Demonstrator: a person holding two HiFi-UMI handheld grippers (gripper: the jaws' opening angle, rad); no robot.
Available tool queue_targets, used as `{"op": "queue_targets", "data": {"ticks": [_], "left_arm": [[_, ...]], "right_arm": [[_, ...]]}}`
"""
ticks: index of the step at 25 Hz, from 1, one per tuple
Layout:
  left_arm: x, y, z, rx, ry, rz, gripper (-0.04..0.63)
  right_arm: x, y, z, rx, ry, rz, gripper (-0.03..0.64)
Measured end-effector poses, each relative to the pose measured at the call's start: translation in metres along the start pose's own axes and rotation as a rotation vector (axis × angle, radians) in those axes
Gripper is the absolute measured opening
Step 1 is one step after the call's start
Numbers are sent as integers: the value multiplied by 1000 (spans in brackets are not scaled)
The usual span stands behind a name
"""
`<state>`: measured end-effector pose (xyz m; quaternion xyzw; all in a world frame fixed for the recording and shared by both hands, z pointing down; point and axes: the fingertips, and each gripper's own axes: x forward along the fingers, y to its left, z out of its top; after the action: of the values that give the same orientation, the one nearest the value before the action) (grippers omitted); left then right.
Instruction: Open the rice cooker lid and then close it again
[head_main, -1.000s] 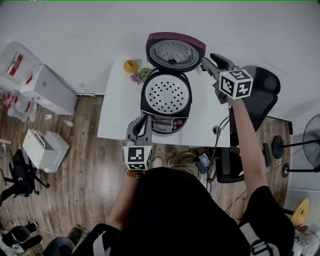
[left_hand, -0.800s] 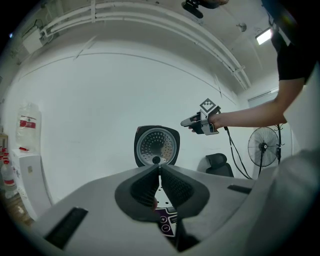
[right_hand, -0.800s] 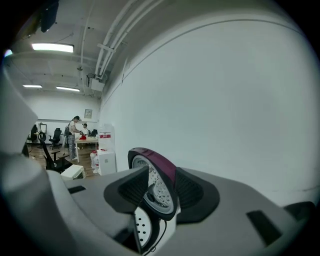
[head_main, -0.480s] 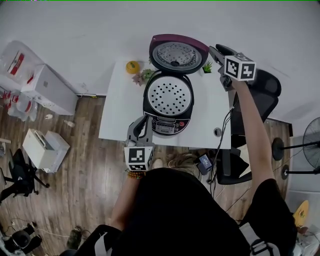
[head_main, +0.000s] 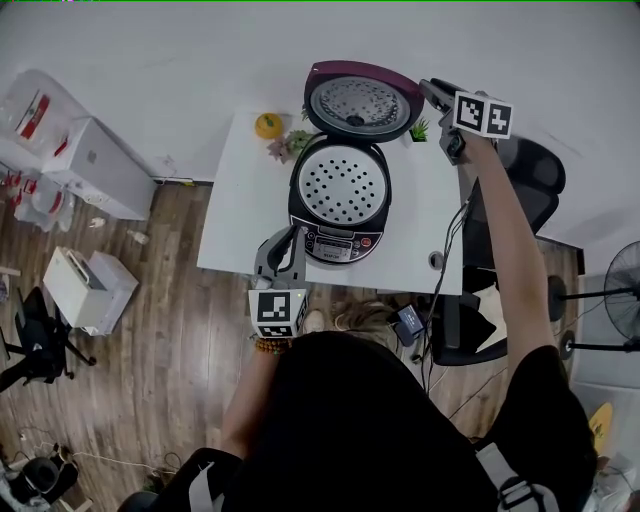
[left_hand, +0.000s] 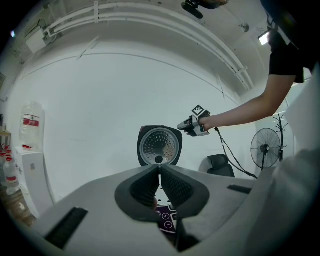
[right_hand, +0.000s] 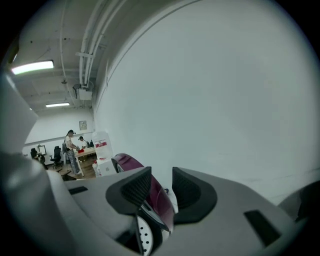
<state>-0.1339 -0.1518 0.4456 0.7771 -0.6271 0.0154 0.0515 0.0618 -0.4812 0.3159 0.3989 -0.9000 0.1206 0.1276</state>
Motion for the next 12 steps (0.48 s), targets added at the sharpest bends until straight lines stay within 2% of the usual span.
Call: {"op": "queue_targets", "data": {"ticks": [5, 12], "left_arm": [[-1, -1, -2, 0, 5, 1, 34], [-2, -2, -6, 2, 13, -1, 34]], "right_arm": [[11, 6, 3, 108, -36, 132, 147], [22, 14, 0, 134, -20, 201, 150]]}}
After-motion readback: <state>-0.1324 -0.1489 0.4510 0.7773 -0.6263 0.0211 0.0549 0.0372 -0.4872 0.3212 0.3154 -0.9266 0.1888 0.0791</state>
